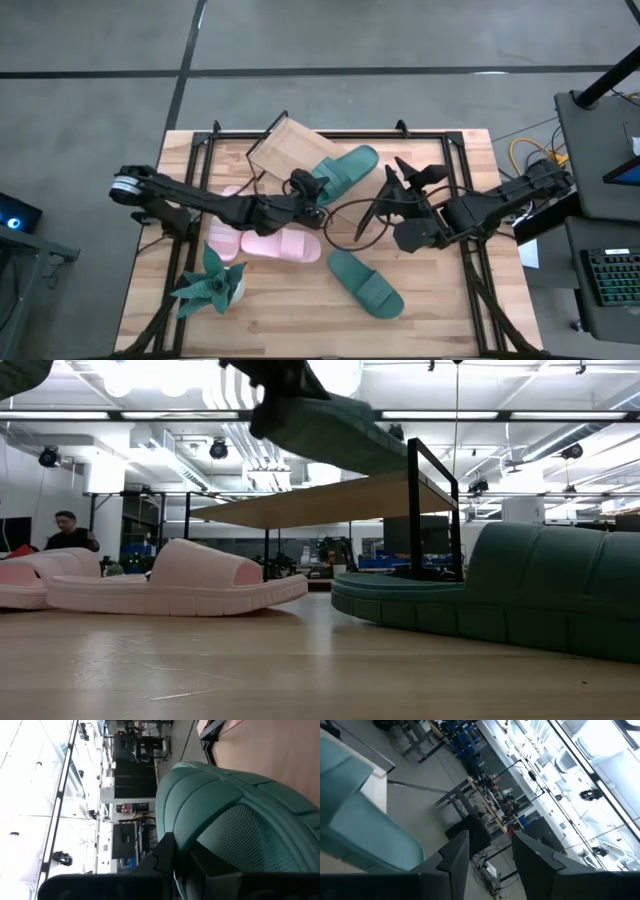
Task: Pick and place slides into the shelf
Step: Put the right green slide on the shelf
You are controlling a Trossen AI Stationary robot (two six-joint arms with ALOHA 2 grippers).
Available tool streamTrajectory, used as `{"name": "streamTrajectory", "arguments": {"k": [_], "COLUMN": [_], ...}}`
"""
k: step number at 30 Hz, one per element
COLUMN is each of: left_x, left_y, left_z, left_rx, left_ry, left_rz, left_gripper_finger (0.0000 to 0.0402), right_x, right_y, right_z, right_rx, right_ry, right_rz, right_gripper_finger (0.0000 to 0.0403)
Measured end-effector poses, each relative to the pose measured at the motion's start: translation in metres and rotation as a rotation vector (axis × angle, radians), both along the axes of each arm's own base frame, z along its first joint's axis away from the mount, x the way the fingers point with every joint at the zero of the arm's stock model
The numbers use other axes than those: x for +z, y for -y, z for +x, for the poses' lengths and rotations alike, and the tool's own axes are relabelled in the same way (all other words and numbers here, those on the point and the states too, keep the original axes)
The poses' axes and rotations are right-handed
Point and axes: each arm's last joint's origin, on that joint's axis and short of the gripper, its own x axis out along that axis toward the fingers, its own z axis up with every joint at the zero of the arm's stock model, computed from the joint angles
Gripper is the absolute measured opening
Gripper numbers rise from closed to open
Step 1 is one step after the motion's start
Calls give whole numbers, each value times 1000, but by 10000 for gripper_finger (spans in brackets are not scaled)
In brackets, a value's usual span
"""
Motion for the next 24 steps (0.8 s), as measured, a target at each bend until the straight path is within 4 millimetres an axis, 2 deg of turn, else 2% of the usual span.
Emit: {"name": "streamTrajectory", "arguments": {"k": [6, 12, 19, 24], "left_x": [-16, -28, -36, -46], "left_y": [3, 3, 6, 6], "left_z": [15, 22, 36, 48], "left_rx": [17, 64, 82, 209], "left_ry": [11, -3, 23, -3], "left_rz": [14, 23, 16, 45], "left_gripper_finger": [1, 1, 1, 1], "right_x": [10, 17, 19, 18], "right_y": [4, 7, 8, 8], "right_z": [-9, -16, -19, -19], "right_rx": [0, 0, 0, 0], "right_ry": [46, 73, 82, 76], "right_rz": [19, 31, 35, 32], "right_gripper_finger": [130, 123, 121, 117]}}
